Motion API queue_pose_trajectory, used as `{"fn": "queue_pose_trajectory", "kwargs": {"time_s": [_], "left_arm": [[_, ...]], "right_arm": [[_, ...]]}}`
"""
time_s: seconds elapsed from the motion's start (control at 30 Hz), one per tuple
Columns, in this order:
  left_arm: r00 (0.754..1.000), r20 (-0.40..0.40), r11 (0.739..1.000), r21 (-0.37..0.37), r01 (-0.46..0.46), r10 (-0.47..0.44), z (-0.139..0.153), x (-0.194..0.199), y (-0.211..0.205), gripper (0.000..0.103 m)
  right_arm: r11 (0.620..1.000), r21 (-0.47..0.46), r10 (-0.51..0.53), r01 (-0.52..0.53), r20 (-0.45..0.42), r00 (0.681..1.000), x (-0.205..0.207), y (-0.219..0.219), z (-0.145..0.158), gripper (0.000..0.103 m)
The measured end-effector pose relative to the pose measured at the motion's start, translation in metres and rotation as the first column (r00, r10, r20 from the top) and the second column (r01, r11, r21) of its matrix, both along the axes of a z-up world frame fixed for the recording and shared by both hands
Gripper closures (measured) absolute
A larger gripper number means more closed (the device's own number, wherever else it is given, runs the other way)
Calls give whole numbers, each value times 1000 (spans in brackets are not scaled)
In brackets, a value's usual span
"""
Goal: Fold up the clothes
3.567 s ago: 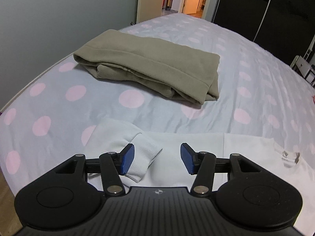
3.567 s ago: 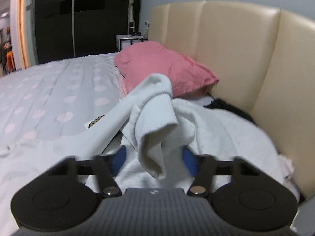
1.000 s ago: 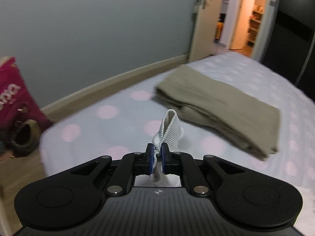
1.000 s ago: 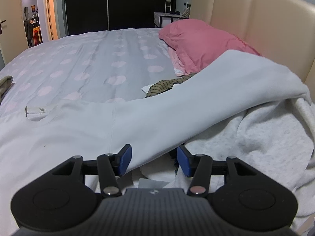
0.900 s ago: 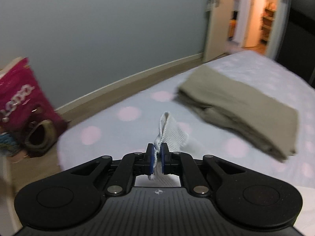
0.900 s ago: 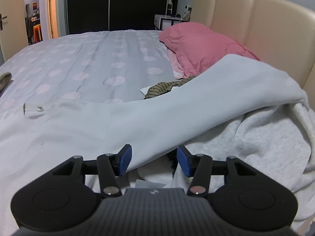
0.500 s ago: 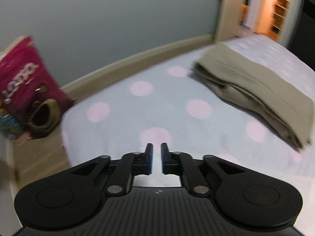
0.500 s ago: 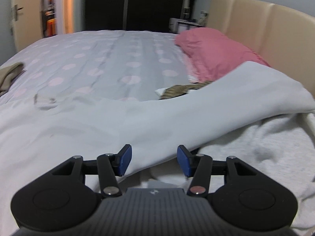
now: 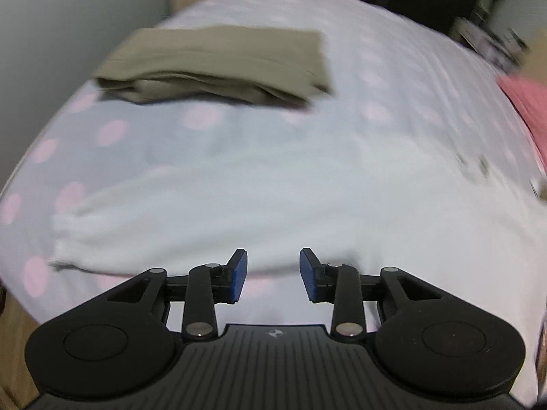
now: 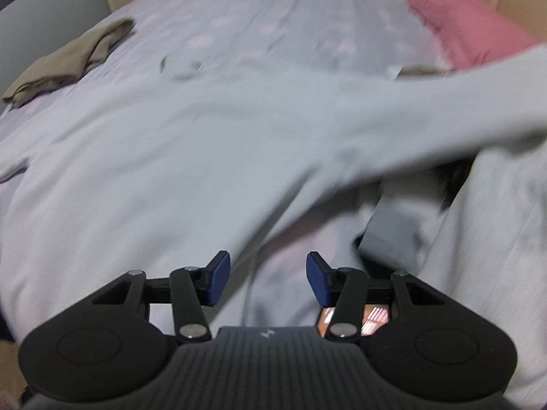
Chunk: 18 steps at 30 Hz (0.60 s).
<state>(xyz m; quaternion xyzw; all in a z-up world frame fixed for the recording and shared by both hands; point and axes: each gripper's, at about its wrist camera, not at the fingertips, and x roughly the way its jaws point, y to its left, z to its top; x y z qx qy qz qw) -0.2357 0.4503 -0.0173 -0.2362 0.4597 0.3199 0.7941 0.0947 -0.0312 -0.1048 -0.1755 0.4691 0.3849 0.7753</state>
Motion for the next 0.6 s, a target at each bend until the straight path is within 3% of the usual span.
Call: {"fn": "queue_pose_trajectory", "kwargs": {"time_s": [0.2, 0.3, 0.4, 0.47, 0.6], "left_arm": [[979, -50, 979, -71, 194, -197, -20, 30, -82, 71], [958, -81, 959, -98, 267, -275, -33, 33, -117, 71], [933, -120, 938, -128, 324, -338, -49, 36, -148, 71], [917, -151, 926, -133, 352, -370, -58, 35, -162, 71], [905, -181, 921, -139, 364, -385, -66, 29, -173, 71]], "right_arm": [[988, -20, 146, -151, -169, 975, -42, -12, -6, 50], [939, -85, 312, -333, -196, 930, -72, -13, -5, 50], [881, -142, 414, -452, -231, 880, -90, -15, -5, 49], [851, -181, 444, -493, -254, 859, -96, -15, -12, 49], [804, -255, 464, -537, -297, 835, -99, -17, -42, 49]]}}
